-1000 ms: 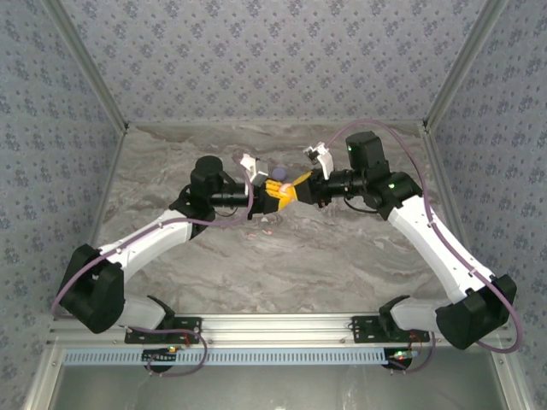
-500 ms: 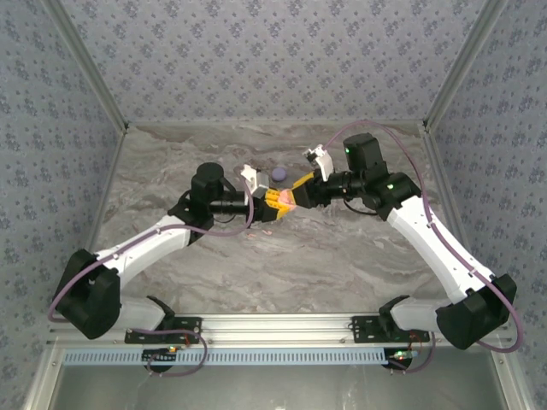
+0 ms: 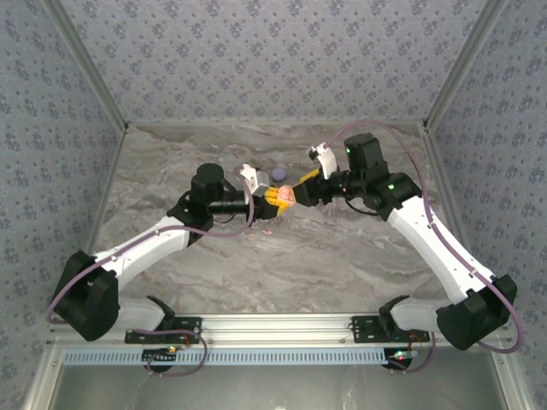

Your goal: Insert wireless bluetooth earbuds into charging case

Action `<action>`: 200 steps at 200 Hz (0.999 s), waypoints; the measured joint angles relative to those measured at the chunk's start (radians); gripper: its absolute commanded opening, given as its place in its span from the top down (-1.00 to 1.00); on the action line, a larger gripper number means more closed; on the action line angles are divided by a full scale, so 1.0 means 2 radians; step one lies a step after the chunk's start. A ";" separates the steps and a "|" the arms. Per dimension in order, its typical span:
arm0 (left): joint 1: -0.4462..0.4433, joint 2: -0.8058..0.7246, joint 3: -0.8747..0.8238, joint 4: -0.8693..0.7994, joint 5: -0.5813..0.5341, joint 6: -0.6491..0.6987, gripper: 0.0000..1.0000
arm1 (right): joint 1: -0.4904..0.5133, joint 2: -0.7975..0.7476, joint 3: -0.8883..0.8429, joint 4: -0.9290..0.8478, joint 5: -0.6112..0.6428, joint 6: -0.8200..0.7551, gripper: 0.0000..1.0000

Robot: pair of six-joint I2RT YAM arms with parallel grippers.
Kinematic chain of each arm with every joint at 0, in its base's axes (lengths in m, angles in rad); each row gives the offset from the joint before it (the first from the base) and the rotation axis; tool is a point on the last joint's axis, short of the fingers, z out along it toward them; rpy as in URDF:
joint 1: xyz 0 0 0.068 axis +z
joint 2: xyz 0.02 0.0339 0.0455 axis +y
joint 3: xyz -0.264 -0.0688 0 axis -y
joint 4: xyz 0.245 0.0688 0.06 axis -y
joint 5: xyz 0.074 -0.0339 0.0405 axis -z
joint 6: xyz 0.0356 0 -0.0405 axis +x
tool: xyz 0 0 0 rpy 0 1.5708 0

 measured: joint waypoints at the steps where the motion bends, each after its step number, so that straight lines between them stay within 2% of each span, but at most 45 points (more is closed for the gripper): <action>1: 0.000 0.000 0.000 0.000 -0.002 0.000 0.76 | 0.000 0.000 0.000 0.000 0.001 0.001 -0.18; 40: 0.018 0.001 -0.027 0.016 -0.040 -0.028 0.76 | -0.005 -0.009 -0.004 0.001 0.075 0.017 -0.20; 74: 0.027 -0.009 -0.060 0.014 -0.058 -0.037 0.75 | -0.018 0.022 -0.011 0.000 0.103 0.031 -0.13; 119: 0.027 -0.069 -0.085 0.011 -0.077 -0.042 0.73 | -0.015 0.095 -0.049 0.011 0.096 0.054 0.00; 148: 0.027 -0.101 -0.107 0.009 -0.095 -0.048 0.73 | -0.002 0.142 -0.073 0.031 0.081 0.072 0.16; 200: 0.027 -0.137 -0.121 -0.022 -0.134 -0.049 0.73 | 0.029 0.224 -0.066 0.058 0.057 0.090 0.27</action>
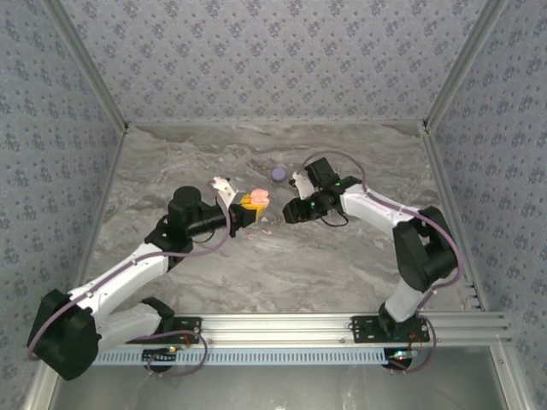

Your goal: Insert wireless bluetooth earbuds into charging case

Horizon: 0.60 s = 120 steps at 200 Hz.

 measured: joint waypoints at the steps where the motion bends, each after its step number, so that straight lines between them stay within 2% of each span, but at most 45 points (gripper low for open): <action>1: 0.000 -0.001 0.000 -0.001 0.000 0.000 0.73 | 0.001 0.001 0.000 0.000 0.000 0.000 0.27; 36: 0.000 -0.027 0.000 -0.020 -0.023 0.000 0.73 | 0.023 0.056 0.034 0.003 -0.009 0.005 0.29; 120: 0.000 -0.065 -0.017 -0.058 -0.049 0.006 0.70 | 0.058 0.134 0.102 -0.006 -0.008 0.006 0.28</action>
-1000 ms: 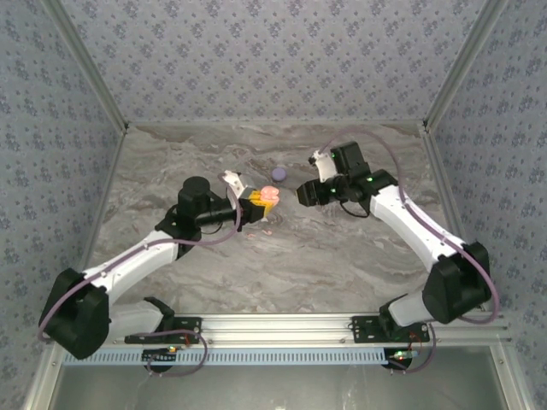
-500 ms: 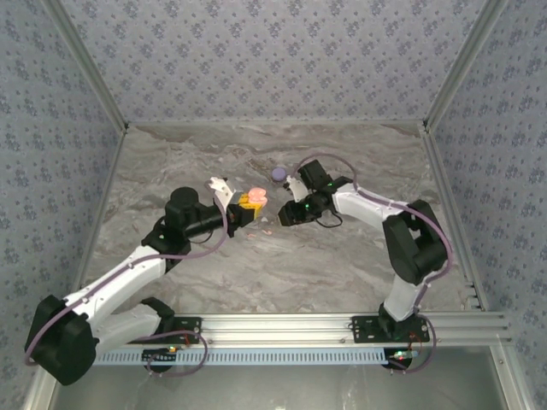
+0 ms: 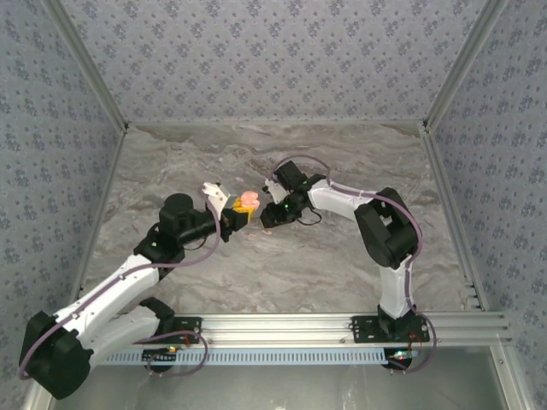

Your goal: Insert wireless bluetooth earbuds into charging case

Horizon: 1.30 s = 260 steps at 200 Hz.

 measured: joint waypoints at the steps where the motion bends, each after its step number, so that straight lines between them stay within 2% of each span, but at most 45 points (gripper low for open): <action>1: 0.000 0.000 0.000 0.000 0.000 0.000 0.70 | 0.001 0.001 0.001 -0.001 0.000 0.000 0.28; 57: 0.000 -0.014 -0.006 -0.003 -0.003 0.002 0.69 | 0.016 0.028 0.024 -0.029 0.028 -0.001 0.34; 175: 0.000 -0.013 -0.006 -0.003 -0.003 0.002 0.68 | 0.027 0.029 0.028 -0.066 0.087 -0.016 0.66; 260: 0.000 -0.005 -0.006 -0.004 -0.003 0.002 0.68 | -0.015 -0.020 -0.028 -0.100 0.118 -0.057 0.66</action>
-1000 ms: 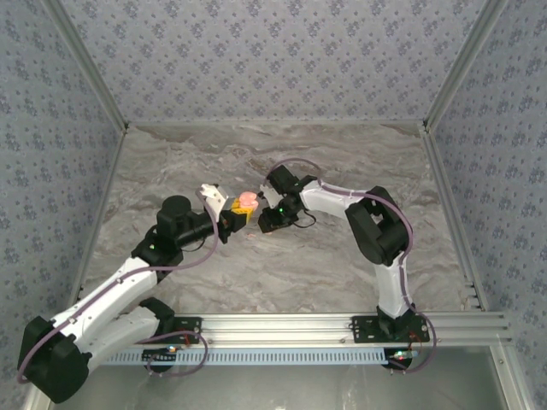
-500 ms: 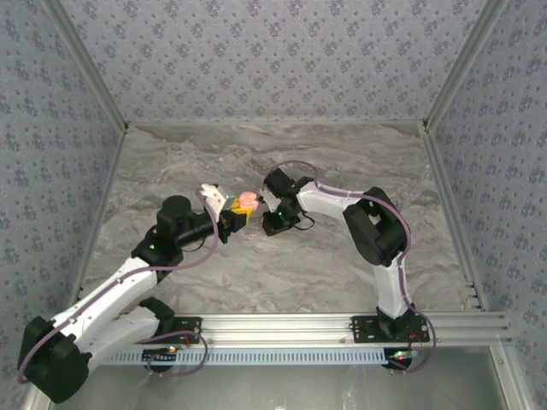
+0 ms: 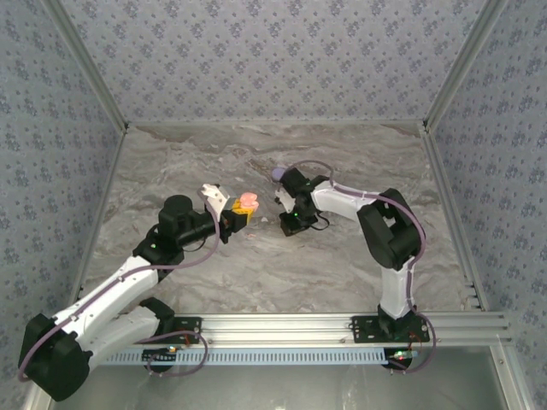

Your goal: Insert wireless bluetooth earbuds into charging case

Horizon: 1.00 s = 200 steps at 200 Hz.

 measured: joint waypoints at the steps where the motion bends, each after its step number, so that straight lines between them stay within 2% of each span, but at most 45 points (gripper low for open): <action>1: 0.000 0.000 0.000 0.000 0.000 0.000 0.68 | 0.000 0.000 -0.001 0.000 0.000 0.000 0.66; 44: 0.000 0.008 0.000 0.001 0.001 0.000 0.68 | -0.030 -0.014 -0.017 -0.020 0.006 -0.018 0.47; 75: -0.001 0.013 0.000 0.001 0.002 0.000 0.68 | -0.033 -0.025 -0.018 -0.029 0.009 -0.023 0.31; 100: -0.001 0.015 0.000 0.001 0.002 0.000 0.69 | -0.033 -0.053 -0.019 -0.031 0.002 -0.023 0.27; 117: -0.001 0.015 0.000 0.001 0.002 0.000 0.69 | -0.033 -0.069 -0.019 -0.032 -0.009 -0.023 0.31; 152: -0.002 0.015 0.000 0.001 0.002 0.000 0.68 | -0.026 -0.071 -0.020 -0.033 -0.035 -0.033 0.53; 200: -0.002 0.015 0.000 0.001 0.002 0.000 0.68 | -0.012 -0.046 -0.020 -0.034 -0.051 -0.034 0.58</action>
